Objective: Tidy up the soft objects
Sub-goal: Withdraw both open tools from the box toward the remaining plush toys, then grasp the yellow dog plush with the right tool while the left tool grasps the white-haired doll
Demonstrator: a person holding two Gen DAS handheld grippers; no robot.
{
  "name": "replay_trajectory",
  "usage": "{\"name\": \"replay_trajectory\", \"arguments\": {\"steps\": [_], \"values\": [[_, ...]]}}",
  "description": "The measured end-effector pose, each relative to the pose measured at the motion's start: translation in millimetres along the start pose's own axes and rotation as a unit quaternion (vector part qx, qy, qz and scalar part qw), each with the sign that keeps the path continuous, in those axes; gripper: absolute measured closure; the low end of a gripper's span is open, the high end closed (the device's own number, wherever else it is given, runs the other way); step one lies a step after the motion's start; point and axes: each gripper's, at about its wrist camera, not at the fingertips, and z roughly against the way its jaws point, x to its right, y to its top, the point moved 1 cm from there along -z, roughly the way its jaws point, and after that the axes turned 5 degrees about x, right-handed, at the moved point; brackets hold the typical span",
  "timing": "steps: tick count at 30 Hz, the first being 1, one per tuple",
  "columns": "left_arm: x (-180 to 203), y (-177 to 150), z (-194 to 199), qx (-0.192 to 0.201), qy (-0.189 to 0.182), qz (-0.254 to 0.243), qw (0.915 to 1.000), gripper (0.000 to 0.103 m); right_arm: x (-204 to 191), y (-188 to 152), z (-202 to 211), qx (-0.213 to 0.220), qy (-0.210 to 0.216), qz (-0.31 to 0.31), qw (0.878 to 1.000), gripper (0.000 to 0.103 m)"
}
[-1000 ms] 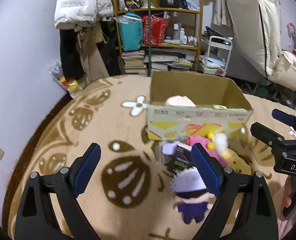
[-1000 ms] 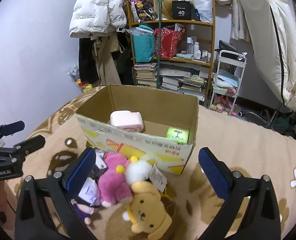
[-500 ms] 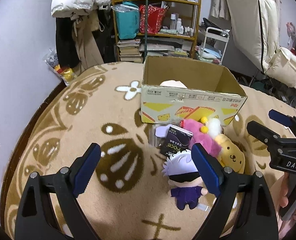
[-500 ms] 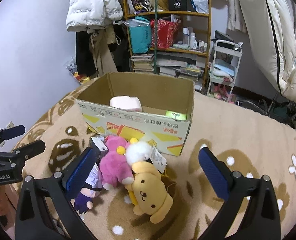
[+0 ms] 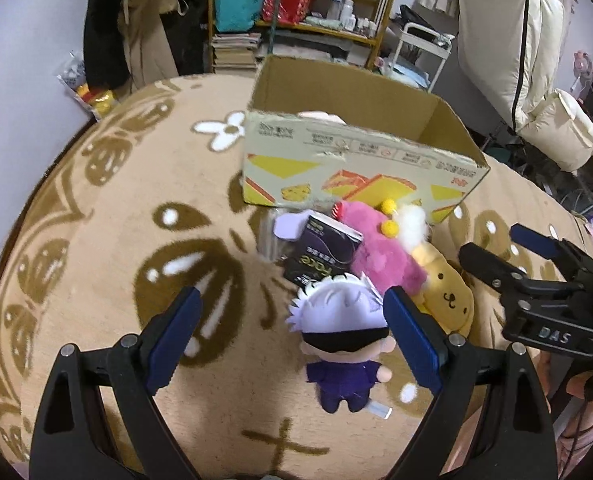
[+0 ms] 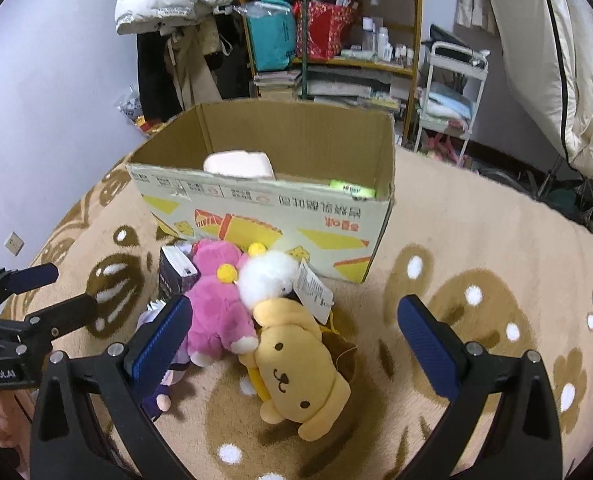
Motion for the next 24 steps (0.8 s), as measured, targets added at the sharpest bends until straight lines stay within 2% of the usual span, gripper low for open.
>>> {"name": "replay_trajectory", "arguments": {"steps": [10, 14, 17, 24], "values": [[17, -8, -23, -0.036, -0.005, -0.020, 0.9991, 0.012, 19, -9, -34, -0.077, -0.007, -0.044, 0.996, 0.000], [24, -9, -30, -0.048, -0.017, -0.024, 0.9984, 0.012, 28, -14, -45, -0.105, 0.000, -0.068, 0.992, 0.000], [29, -11, -37, -0.058, -0.013, -0.033, 0.9977, 0.012, 33, -18, -51, -0.124, 0.005, -0.082, 0.989, 0.000], [40, -16, -52, -0.080, -0.009, -0.054, 0.9953, 0.012, 30, -27, -61, -0.163, 0.025, -0.081, 0.983, 0.000]]}}
